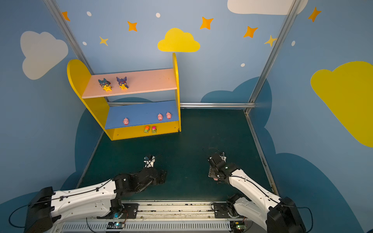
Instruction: Place and organize the plastic toys onto the shelf
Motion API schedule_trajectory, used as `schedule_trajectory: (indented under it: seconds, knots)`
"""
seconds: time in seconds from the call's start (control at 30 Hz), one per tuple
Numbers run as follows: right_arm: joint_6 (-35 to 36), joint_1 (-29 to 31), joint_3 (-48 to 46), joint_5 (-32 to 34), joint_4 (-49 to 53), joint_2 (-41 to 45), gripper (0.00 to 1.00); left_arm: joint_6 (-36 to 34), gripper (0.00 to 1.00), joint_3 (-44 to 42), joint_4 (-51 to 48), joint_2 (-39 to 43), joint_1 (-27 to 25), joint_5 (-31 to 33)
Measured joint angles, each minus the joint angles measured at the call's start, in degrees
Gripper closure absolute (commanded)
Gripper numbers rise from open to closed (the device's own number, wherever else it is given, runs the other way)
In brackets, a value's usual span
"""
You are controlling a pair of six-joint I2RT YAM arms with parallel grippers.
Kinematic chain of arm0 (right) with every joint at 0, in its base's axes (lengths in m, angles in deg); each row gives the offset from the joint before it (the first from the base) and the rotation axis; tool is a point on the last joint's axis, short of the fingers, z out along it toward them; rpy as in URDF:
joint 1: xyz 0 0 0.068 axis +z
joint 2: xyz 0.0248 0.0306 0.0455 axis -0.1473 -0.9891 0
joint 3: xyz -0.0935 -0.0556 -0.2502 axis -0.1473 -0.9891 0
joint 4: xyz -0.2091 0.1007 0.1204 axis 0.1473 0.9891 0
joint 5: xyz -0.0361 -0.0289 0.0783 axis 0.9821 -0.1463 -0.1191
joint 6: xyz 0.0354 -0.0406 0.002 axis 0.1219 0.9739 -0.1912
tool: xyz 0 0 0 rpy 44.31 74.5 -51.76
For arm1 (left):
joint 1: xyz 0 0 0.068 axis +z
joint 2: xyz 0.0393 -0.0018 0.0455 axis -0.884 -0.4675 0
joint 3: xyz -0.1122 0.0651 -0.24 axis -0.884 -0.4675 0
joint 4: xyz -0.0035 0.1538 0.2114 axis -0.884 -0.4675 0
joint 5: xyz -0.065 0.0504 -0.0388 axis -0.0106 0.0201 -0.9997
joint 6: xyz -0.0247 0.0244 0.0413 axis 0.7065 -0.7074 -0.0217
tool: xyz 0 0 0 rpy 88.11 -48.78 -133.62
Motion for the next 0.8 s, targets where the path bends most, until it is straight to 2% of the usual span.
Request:
schedule_trajectory:
  seconds: [0.3, 0.53, 0.57, 0.67, 0.73, 0.8]
  knots:
    - [-0.9, -1.2, -1.2, -7.8, -4.3, -4.0, 0.25, 0.2, 0.0, -2.0, 0.2, 3.7, 0.1, 2.1]
    - [-2.5, 0.5, -2.2, -9.8, -6.5, -6.6, 0.29, 0.2, 0.0, -4.6, -0.5, 8.9, 0.7, 2.9]
    - [-2.7, 0.9, -2.3, -9.7, -6.6, -6.6, 0.32, 0.2, 0.0, -5.0, -0.6, 9.9, 0.8, 3.1]
    - [-3.0, 1.5, -2.3, -9.6, -7.4, -7.2, 0.5, 0.3, 0.0, -6.3, -1.2, 13.1, 1.0, 3.6]
    - [-3.3, 1.7, -1.9, -8.6, -7.4, -8.4, 0.55, 0.5, 0.0, -7.2, -1.6, 15.2, 1.2, 3.8]
    - [-3.4, 2.2, -1.1, -7.6, -6.7, -10.0, 0.67, 0.7, 0.0, -7.8, -2.5, 17.2, 1.4, 4.1]
